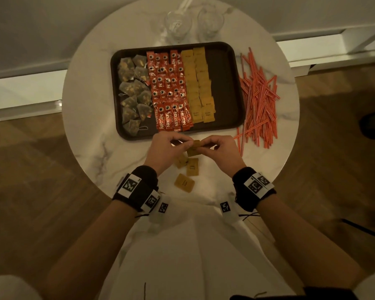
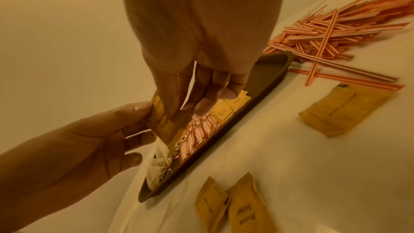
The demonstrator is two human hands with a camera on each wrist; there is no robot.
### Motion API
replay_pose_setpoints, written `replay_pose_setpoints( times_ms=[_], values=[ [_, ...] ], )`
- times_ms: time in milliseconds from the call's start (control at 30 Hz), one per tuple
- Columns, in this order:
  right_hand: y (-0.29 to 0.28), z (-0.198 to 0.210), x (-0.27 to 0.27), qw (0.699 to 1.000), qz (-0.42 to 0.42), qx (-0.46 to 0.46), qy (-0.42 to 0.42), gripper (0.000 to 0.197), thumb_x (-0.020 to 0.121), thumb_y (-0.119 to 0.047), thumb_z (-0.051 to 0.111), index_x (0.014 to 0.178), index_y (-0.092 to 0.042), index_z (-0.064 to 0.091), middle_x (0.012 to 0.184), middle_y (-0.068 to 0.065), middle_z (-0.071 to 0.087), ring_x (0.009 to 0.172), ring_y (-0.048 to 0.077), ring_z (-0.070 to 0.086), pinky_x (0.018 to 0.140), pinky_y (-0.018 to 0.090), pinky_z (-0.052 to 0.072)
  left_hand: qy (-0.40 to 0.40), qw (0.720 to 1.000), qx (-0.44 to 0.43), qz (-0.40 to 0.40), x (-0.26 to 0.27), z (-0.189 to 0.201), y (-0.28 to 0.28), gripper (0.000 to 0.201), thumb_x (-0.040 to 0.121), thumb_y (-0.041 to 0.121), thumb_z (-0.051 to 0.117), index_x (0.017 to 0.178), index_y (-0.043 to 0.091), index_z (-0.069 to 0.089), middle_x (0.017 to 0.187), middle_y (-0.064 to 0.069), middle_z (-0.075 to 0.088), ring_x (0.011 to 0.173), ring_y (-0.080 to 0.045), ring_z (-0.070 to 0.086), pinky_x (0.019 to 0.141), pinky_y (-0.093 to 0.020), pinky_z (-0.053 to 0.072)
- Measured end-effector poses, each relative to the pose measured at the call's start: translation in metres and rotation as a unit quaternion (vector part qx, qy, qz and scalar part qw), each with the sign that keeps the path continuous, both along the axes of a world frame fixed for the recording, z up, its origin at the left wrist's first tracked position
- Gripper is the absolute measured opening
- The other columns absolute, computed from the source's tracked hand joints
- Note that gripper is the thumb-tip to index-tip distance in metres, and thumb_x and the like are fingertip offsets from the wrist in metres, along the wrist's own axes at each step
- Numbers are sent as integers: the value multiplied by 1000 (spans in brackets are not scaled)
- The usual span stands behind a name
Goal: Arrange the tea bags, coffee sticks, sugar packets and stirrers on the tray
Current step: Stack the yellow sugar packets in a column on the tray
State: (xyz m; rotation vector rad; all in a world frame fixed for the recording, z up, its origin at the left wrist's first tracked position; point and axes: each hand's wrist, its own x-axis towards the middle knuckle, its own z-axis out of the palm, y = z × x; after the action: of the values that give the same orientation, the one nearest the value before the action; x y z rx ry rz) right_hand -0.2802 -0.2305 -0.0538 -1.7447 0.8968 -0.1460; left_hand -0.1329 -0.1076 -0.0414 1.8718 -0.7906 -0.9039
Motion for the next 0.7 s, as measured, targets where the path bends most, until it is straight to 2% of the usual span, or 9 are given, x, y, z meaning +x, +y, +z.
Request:
replay_pose_setpoints(
  times_ms=[100,167,267,367,467,600,700],
  values=[
    [-14,-8,5,1000,-14,-6,28,12,82,-12,78,93,-8,76,87,2,73,77,7,61,66,6,41,30,999,28,32,6,-6,-3,10,89,14,71,97,20,74,85,8,71,68,-1,66,60,-13,50],
    [-26,-12,8,998,-32,-4,46,11,83,-13,77,92,-10,74,84,-3,69,77,5,59,65,4,41,26,995,89,37,14,-15,-2,7,92,22,68,93,17,74,81,5,71,62,1,63,57,-13,46],
    [-46,-18,16,996,-59,2,64,13,84,-13,76,96,-10,73,82,-9,64,72,-7,57,63,0,41,50,971,234,8,27,-34,6,38,95,42,61,77,11,73,67,-3,72,56,-9,64,59,-25,46],
    [-63,-27,28,994,-69,-9,87,14,84,-15,76,97,-10,73,84,-5,65,75,-2,57,62,0,42,121,935,331,-38,28,-50,15,59,93,58,55,77,4,74,63,-6,73,53,-14,67,58,-28,51],
    [-73,-36,44,993,-64,-19,100,15,84,-15,77,96,-7,74,82,-3,65,75,4,58,65,6,45,147,923,353,-41,23,-63,20,68,89,66,55,71,3,74,61,-8,72,52,-18,68,64,-32,56],
    [-77,-45,60,992,-47,-41,108,16,85,-14,76,99,-8,73,78,-9,60,70,-2,54,61,1,42,146,923,354,-26,24,-67,18,67,89,65,54,66,4,73,58,-8,70,43,-17,61,49,-25,48],
    [-78,-49,67,990,-28,-55,126,19,84,-16,77,101,-7,73,83,-4,64,71,-1,55,69,7,48,143,923,357,-30,24,-69,17,67,89,65,54,65,5,73,57,-8,70,41,-18,59,48,-25,46]
  ],
)
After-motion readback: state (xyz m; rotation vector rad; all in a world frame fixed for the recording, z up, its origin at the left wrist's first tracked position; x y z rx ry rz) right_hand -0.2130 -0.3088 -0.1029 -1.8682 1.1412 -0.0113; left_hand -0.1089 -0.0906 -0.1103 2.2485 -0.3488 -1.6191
